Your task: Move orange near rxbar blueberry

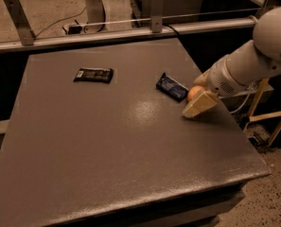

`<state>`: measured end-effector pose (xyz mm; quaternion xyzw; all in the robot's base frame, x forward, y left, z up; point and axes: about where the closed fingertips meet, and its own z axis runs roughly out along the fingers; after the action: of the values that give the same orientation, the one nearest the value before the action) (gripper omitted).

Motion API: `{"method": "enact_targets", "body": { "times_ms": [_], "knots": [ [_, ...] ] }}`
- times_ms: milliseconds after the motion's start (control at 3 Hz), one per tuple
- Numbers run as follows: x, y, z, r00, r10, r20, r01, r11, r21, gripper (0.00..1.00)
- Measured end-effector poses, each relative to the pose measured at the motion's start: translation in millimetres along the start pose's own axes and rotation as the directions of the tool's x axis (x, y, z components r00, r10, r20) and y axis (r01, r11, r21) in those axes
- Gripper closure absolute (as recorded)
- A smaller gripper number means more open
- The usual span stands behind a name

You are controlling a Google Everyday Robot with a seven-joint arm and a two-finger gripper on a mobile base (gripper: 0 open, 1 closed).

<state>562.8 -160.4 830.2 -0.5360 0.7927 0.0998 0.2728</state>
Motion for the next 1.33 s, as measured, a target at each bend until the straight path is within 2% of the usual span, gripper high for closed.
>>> {"method": "enact_targets", "body": {
  "times_ms": [333,667,1000,1333],
  "knots": [
    [10,5,5,1.0,0.013,0.011,-0.013,0.9999,-0.01,0.0],
    [-11,4,-11,0.997,-0.032,0.064,0.032,0.9995,0.003,0.0],
    [-27,-10,-55,0.986,-0.062,0.155,0.054,0.9971,0.053,0.0],
    [-25,-34,-125,0.964,-0.06,0.261,0.034,0.9944,0.1,0.0]
  ]
}}
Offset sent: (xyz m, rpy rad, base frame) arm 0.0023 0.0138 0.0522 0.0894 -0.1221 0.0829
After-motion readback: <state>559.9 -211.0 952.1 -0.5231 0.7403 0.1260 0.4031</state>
